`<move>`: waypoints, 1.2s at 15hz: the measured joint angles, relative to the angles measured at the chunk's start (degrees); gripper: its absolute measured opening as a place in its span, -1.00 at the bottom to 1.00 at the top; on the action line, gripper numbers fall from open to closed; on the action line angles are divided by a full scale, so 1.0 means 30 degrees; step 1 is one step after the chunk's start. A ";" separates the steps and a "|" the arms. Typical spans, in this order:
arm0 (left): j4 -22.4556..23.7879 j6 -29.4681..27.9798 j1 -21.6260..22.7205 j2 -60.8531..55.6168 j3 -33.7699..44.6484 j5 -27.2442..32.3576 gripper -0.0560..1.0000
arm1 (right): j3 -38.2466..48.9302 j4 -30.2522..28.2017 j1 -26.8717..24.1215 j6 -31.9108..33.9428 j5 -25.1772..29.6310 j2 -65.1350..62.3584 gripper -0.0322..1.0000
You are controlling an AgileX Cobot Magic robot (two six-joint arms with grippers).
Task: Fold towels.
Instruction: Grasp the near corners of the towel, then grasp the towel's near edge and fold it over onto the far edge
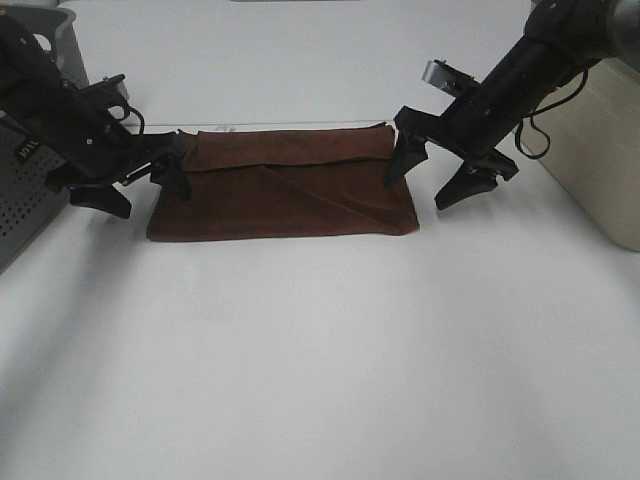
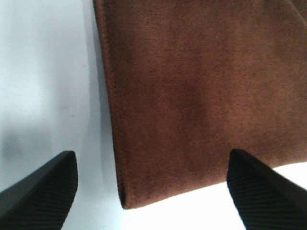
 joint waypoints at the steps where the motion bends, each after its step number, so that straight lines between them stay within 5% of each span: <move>1: -0.0019 0.0000 -0.0019 0.0344 0.0000 -0.0267 0.63 | 0.0000 0.0248 0.0000 -0.0248 -0.0497 0.0134 0.58; 7: -0.0802 0.0363 -0.0038 0.1413 -0.0630 -0.1127 0.44 | -0.0057 0.1891 0.0000 -0.1413 -0.1833 0.1662 0.42; 10: -0.0821 0.0611 -0.0458 0.1833 -0.1261 -0.0993 0.11 | -0.0172 0.2578 0.0000 -0.1528 -0.1948 0.2139 -0.06; 13: -0.0688 0.0382 -0.0535 0.2005 -0.1261 -0.0688 -0.75 | -0.0172 0.2464 0.0000 -0.1509 -0.1948 0.2349 -0.90; 18: 0.1356 0.0325 -0.0535 0.1108 -0.1184 0.1222 -0.88 | -0.0153 0.0248 0.0000 0.0458 -0.0745 0.1241 -0.94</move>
